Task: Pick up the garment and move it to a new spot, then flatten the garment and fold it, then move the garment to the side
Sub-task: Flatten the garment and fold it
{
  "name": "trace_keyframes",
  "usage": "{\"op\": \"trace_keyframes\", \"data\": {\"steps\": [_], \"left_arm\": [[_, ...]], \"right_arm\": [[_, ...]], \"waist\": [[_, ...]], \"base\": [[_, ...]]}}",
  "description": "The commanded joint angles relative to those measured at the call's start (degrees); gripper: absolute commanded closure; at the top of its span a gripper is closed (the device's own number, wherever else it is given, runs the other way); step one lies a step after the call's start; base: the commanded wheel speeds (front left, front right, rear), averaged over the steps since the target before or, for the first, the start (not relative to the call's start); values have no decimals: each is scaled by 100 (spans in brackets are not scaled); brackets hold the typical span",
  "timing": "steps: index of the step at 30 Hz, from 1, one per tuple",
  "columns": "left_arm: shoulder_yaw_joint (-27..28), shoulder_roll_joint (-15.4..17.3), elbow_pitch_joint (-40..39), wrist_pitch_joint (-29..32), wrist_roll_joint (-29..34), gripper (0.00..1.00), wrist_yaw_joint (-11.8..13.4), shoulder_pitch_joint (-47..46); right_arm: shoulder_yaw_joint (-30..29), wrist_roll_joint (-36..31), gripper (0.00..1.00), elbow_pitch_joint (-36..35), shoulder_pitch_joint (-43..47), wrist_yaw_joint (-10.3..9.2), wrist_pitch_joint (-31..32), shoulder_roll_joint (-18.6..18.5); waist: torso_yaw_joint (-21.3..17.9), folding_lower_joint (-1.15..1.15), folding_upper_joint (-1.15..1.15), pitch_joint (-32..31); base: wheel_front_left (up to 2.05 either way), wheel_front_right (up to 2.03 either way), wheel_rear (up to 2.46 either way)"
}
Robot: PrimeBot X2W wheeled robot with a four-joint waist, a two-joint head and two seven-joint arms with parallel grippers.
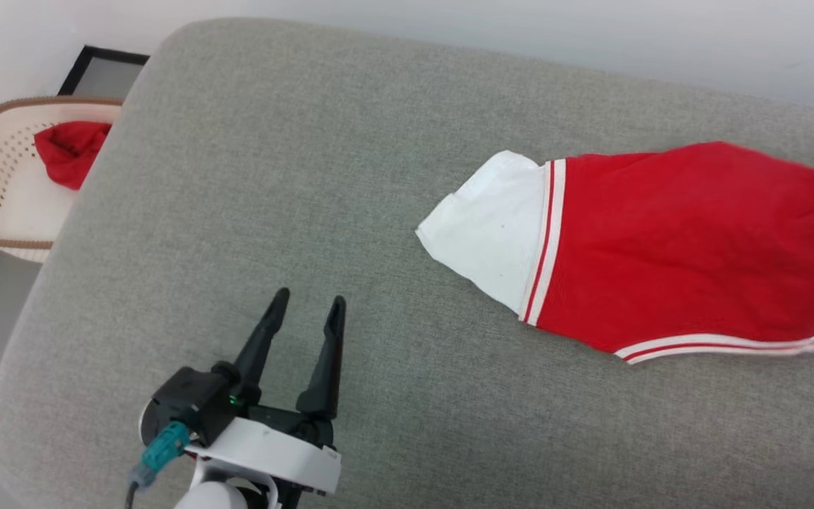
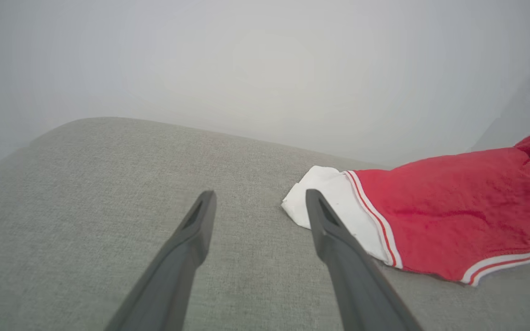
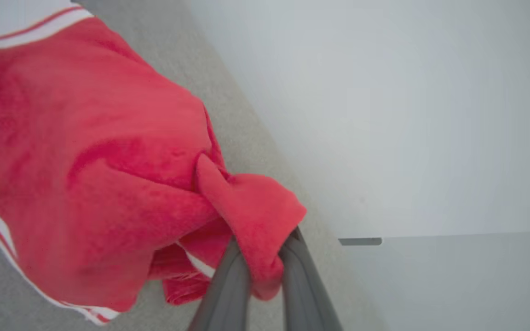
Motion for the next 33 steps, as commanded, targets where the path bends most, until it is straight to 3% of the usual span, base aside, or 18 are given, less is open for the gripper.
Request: {"op": "trace_keyframes", "data": {"steps": [1, 9, 14, 20, 21, 23, 27, 33], "left_arm": [[26, -34, 26, 0, 60, 0, -47, 42], [80, -238, 236, 0, 165, 0, -283, -41], [147, -400, 347, 0, 212, 0, -375, -79], [273, -543, 482, 0, 278, 0, -481, -87], [301, -556, 502, -1, 299, 0, -497, -91], [360, -569, 527, -1, 335, 0, -499, -83], [448, -596, 566, -1, 386, 0, -549, -60], [526, -683, 614, -1, 453, 0, -623, -26]], "right_arm": [[-29, -86, 100, -146, -65, -5, 45, 128], [799, -518, 100, -794, -280, -6, 347, 1157], [1375, -514, 100, -374, -392, -6, 116, 1892], [1575, -481, 100, 322, -475, -6, -470, 2616], [1540, -441, 85, 413, -461, -6, -574, 2709], [1432, -328, 0, 537, -407, -6, -756, 2829], [1140, -14, 0, 491, -248, -6, -959, 2739], [778, 282, 0, -147, -5, -6, -873, 2061]], "waist": [[-11, 0, 0, -16], [127, 0, 0, 72], [197, 0, 0, 184], [117, 0, 0, 273], [90, 0, 0, 274], [12, 0, 0, 269], [-163, 0, 0, 242], [-407, 0, 0, 235]], "base": [[0, 0, 0], [0, 0, 0], [0, 0, 0], [0, 0, 0], [0, 0, 0], [0, 0, 0], [0, 0, 0], [0, 0, 0]]}}
